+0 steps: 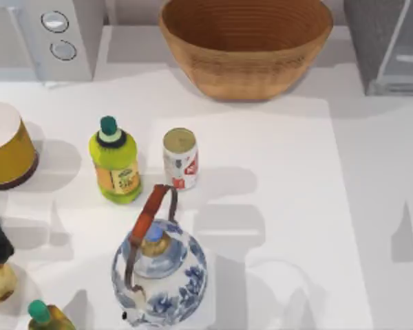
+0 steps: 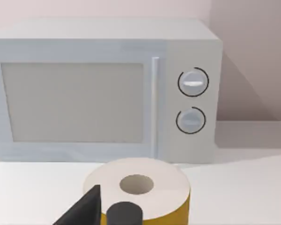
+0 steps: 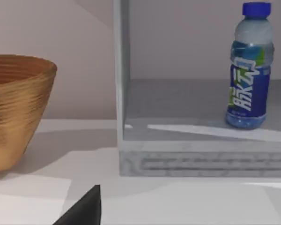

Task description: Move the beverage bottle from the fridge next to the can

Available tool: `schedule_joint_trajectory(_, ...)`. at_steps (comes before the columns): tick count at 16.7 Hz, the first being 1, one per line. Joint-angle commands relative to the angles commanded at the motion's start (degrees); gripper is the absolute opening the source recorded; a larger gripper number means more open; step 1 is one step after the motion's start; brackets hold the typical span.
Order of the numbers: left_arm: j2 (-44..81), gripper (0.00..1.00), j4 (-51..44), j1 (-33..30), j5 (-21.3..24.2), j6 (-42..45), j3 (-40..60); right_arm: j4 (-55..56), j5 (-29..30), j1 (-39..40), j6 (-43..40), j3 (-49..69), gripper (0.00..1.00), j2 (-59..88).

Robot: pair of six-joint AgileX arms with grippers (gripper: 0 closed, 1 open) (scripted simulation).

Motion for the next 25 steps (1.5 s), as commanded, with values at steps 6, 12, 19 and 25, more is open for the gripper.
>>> schedule_joint_trajectory(6, 0.0, 1.00, 0.0, 0.0, 0.0, 0.0, 0.0, 4.3, -0.9, -1.1, -0.1, 3.9, 1.00, 5.9)
schedule_joint_trajectory(12, 0.0, 1.00, 0.0, 0.0, 0.0, 0.0, 0.0, 20.1, -4.4, -5.0, -0.2, 18.1, 1.00, 32.9)
schedule_joint_trajectory(19, 0.0, 1.00, 0.0, 0.0, 0.0, 0.0, 0.0, 43.2, -9.5, -10.9, -0.5, 38.9, 1.00, 81.0)
schedule_joint_trajectory(25, 0.0, 1.00, 0.0, 0.0, 0.0, 0.0, 0.0, 59.5, -13.1, -14.9, -0.7, 53.5, 1.00, 114.1)
